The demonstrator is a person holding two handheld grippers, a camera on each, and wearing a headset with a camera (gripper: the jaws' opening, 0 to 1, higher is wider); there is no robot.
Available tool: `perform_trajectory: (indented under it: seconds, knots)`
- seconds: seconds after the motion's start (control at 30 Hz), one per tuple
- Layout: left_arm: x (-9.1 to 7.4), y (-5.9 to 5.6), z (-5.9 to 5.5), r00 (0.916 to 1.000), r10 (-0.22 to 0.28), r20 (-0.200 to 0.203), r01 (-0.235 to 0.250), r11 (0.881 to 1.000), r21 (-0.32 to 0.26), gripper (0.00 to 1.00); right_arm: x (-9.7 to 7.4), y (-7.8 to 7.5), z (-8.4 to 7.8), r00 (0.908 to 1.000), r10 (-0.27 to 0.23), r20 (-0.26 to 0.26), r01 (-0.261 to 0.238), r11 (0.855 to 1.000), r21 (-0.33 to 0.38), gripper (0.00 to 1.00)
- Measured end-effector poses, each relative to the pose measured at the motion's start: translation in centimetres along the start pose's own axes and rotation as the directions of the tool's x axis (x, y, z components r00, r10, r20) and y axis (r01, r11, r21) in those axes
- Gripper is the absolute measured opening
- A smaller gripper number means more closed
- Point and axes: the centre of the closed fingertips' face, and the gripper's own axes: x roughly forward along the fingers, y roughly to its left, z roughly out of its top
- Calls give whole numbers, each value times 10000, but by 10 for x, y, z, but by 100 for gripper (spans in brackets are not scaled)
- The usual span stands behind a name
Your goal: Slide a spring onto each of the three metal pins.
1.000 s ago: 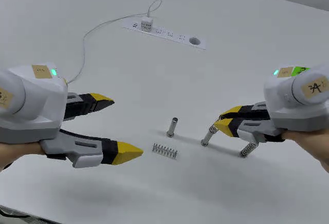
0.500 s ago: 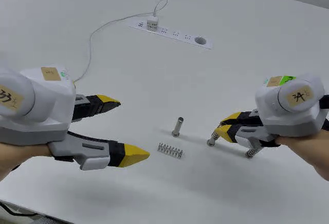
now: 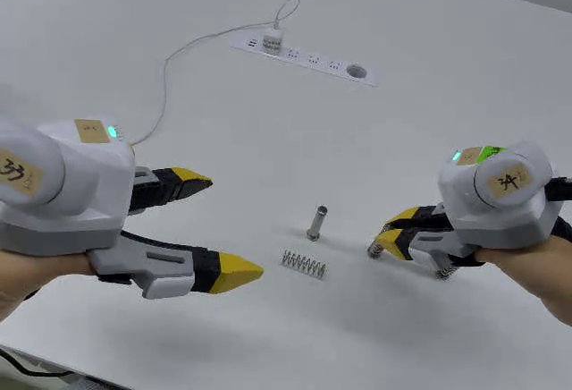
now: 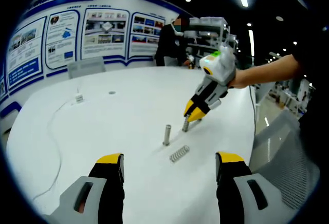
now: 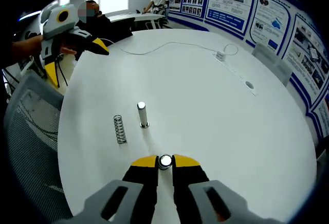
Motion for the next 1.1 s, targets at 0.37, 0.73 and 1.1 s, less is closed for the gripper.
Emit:
perform_trajectory:
  seconds: [0.37, 0.73, 1.1]
  knots:
    - [-2, 3, -2, 10000, 54, -41, -54, 10000, -40, 74, 2, 2, -2, 10000, 40, 15, -40, 10000, -15, 11]
    - [-1, 1, 7, 9999, 64, 78, -64, 10000, 65, 74, -5, 1, 4, 9996, -40, 281, 39, 10000, 11, 11]
    - [1, -7, 22, 9994, -136, 309, 124, 9991, 397, 74, -17, -2, 2, 9993, -243, 284, 242, 9997, 53, 12]
